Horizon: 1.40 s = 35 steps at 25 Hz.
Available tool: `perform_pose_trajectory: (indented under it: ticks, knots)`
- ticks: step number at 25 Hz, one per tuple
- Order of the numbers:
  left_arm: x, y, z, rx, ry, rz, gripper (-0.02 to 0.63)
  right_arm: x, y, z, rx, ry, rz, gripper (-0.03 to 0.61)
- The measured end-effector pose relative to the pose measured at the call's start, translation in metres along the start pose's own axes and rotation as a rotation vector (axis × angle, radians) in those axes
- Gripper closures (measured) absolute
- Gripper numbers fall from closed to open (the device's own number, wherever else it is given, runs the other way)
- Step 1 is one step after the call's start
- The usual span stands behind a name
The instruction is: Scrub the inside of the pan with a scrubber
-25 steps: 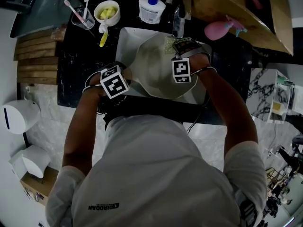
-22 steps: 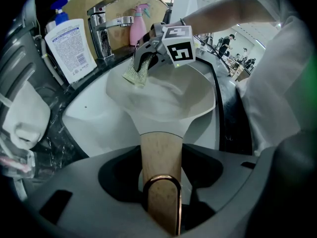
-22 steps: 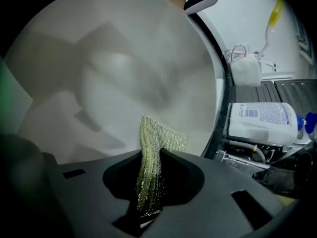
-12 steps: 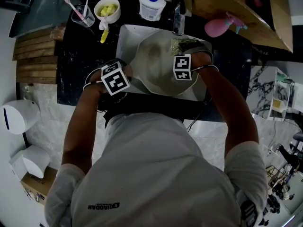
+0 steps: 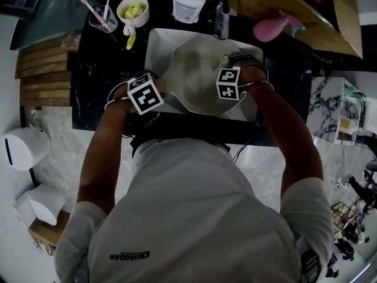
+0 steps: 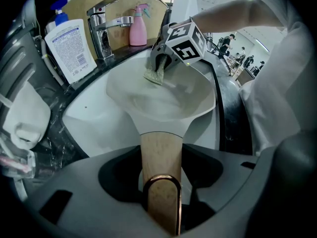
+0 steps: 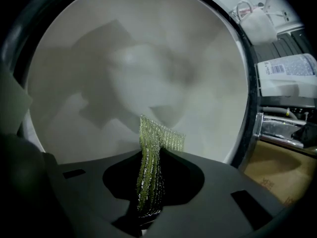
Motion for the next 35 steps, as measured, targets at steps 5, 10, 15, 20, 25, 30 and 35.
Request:
perform_pose_trajectory:
  ticks: [5,10,15,20,25,30,35]
  knots:
    - [0.0,0.0,-0.001,0.0,0.0,-0.002,0.367,-0.016,0.0,-0.003,-0.004,-0.074,0.049,0.489]
    - [0.0,0.0,0.0,0.0,0.002,-0.004,0.367,-0.031,-0.002,-0.007,0.014,-0.152,0.108,0.489]
    - [0.0,-0.001,0.0,0.0,0.0,-0.003,0.367,-0.042,-0.004,-0.012,0.009,-0.225,0.151,0.489]
    - [0.001,-0.001,0.0,-0.002,0.0,-0.004,0.367,-0.051,-0.012,-0.017,0.024,-0.297,0.197,0.489]
    - [0.001,-0.001,0.0,-0.001,-0.001,-0.002,0.367,-0.063,-0.023,-0.025,0.077,-0.391,0.244,0.489]
    - [0.0,-0.001,0.0,0.0,-0.003,0.0,0.367,-0.073,-0.033,-0.032,0.116,-0.479,0.277,0.489]
    - [0.0,-0.001,0.0,-0.002,-0.007,0.002,0.367,-0.085,-0.048,-0.044,0.202,-0.61,0.366,0.489]
Point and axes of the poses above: the fingertips, and each gripper's own axes: z forward along the fingers, x to its right, y out of its underside, the point moved 4 cm from there along -z, backward along the fingers, and after that the axes turned 7 degrees about -z, right-handed, at the moved point
